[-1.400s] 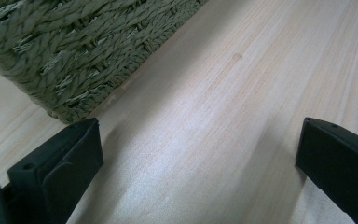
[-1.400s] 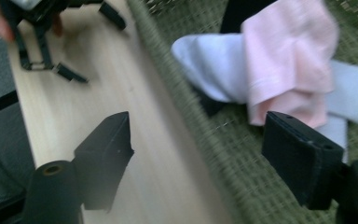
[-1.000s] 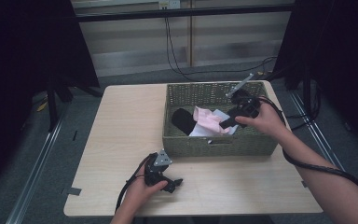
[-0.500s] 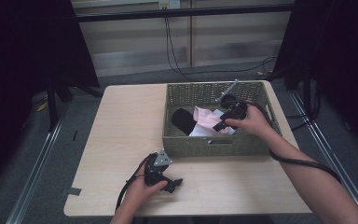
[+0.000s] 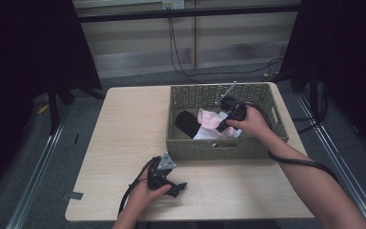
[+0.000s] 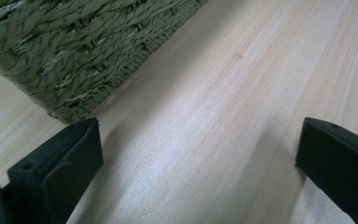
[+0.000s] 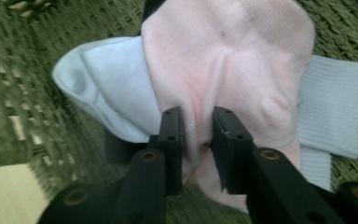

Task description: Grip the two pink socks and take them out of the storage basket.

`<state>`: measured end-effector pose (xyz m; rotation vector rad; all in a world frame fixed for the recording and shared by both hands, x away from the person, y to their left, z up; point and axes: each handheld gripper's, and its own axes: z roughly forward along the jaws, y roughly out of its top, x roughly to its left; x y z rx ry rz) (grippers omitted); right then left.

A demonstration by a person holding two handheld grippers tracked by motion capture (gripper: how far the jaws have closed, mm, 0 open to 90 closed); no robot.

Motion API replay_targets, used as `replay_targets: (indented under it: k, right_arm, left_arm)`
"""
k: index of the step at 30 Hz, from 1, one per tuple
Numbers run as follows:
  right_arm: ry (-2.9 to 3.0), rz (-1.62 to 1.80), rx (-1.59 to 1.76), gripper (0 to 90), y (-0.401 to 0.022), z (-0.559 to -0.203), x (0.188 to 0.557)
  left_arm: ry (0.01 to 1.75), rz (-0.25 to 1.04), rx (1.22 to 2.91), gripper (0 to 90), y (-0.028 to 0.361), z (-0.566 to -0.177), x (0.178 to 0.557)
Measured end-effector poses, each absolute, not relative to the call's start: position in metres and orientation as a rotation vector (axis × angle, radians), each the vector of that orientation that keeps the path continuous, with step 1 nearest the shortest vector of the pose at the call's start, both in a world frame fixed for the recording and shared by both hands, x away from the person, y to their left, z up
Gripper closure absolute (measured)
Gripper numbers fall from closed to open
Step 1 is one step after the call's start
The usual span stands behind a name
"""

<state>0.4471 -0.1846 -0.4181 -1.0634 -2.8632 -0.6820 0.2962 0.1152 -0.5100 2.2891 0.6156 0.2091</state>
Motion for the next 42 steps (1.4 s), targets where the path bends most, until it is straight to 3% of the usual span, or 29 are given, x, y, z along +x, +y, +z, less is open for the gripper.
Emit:
replay_targets:
  k: [2, 5, 28, 42]
  right_arm:
    - [-2.873, -0.679, -1.056, 82.4, -0.188, -0.411, 0.446]
    - [-2.868, -0.68, -1.058, 83.7, -0.189, -0.407, 0.446]
    - [-2.839, -0.788, -1.052, 84.5, -0.223, -0.332, 0.438]
    - [-2.849, -0.787, -0.957, 84.4, -0.225, -0.307, 0.419]
  left_arm:
    - [0.616, 0.209, 2.289, 0.0, 0.115, -0.51, 0.296]
    - [0.616, 0.209, 2.289, 0.0, 0.115, -0.51, 0.296]
    - [0.615, 0.21, 2.289, 0.0, 0.115, -0.51, 0.296]
    - [0.615, 0.209, 2.289, 0.0, 0.115, -0.51, 0.296]
